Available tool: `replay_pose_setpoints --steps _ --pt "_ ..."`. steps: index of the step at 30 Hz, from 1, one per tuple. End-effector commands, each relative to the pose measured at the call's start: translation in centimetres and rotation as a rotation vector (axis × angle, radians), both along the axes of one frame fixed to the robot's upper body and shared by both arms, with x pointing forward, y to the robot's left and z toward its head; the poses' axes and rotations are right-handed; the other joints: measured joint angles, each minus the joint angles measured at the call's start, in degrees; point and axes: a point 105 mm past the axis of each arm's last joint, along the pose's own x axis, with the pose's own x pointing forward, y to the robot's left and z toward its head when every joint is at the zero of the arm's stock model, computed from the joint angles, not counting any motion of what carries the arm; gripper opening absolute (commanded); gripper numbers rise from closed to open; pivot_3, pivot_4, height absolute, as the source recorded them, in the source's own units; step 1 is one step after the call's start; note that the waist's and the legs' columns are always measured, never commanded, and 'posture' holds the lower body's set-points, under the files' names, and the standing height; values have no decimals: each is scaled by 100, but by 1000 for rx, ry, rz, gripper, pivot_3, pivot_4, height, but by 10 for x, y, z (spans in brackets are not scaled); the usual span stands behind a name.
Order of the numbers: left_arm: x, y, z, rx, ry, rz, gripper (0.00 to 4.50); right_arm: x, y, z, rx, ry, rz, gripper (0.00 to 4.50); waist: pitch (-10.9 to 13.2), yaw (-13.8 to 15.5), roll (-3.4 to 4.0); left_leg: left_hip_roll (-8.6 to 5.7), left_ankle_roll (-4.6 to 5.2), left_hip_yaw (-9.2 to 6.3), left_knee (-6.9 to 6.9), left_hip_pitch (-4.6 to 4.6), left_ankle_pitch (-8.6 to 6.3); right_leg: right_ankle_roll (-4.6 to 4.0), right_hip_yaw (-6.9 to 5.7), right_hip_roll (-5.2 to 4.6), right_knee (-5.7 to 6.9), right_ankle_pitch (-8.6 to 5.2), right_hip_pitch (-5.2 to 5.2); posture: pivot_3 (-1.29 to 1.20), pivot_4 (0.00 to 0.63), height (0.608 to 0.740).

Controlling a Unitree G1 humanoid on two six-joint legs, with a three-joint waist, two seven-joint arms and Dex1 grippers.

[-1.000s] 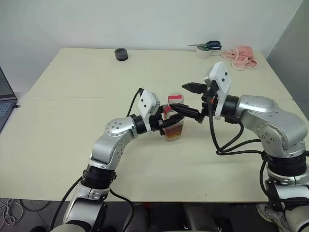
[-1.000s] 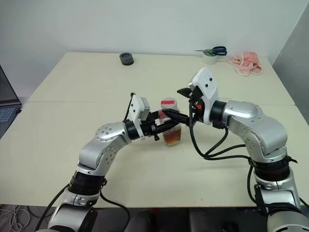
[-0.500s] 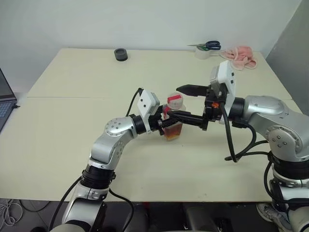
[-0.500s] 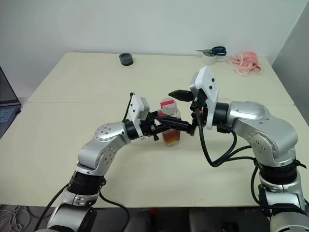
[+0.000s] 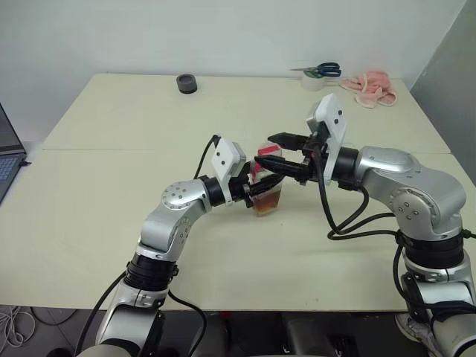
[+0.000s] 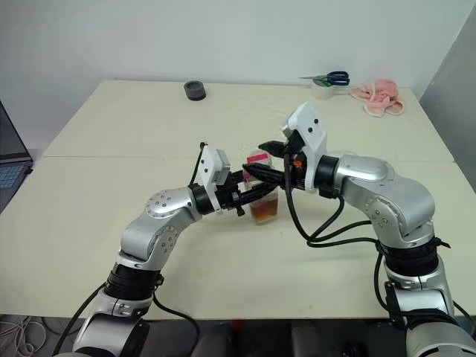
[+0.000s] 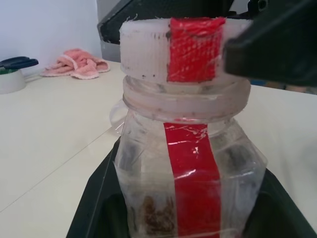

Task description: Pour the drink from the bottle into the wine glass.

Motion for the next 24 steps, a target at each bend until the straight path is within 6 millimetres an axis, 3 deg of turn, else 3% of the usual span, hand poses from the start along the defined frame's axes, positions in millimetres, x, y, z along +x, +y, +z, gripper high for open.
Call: replay_pose_setpoints --steps 1,4,7,15,18,20,22,24 --pt "-5 3 18 -30 -84 3 1787 -5 2 12 26 -40 30 1807 0 -1 0 0 0 0 0 0 0 0 0 0 0 0 0 0 150 740" --pt "-5 3 18 -29 -83 5 1787 -11 3 17 51 -46 81 1807 0 0 0 0 0 0 0 0 0 0 0 0 0 0 0 0 150 740" --pt "-5 1 16 -22 -77 -11 1787 -26 -6 26 69 -64 291 1807 0 1 0 0 0 0 0 -1 0 0 0 -1 -2 0 0 0 150 740" --pt "-5 1 17 -8 -85 -16 1782 -6 -16 47 72 -132 355 1732 1 -14 0 -6 3 1 0 6 0 -1 -3 3 4 0 2 0 150 740" --pt "-6 4 16 -3 -89 0 1782 14 -34 53 90 -161 175 1728 1 -1 0 1 2 -1 0 4 0 -1 -3 1 2 1 1 0 150 740" --pt "-6 6 16 -7 -91 17 1782 32 -63 50 131 -152 -20 1725 1 6 0 3 2 -1 0 2 0 -1 -2 -5 2 0 0 0 150 740" --pt "-5 7 16 -6 -93 34 1782 45 -100 34 172 -114 -231 1724 0 50 -2 5 2 -4 1 -4 0 0 -3 -14 -5 1 2 0 150 740" --pt "-5 7 15 -7 -95 39 1782 46 -132 6 144 -83 -411 1724 0 132 -3 1 1 -3 2 -9 1 0 -4 -19 -13 1 5 0 150 740"
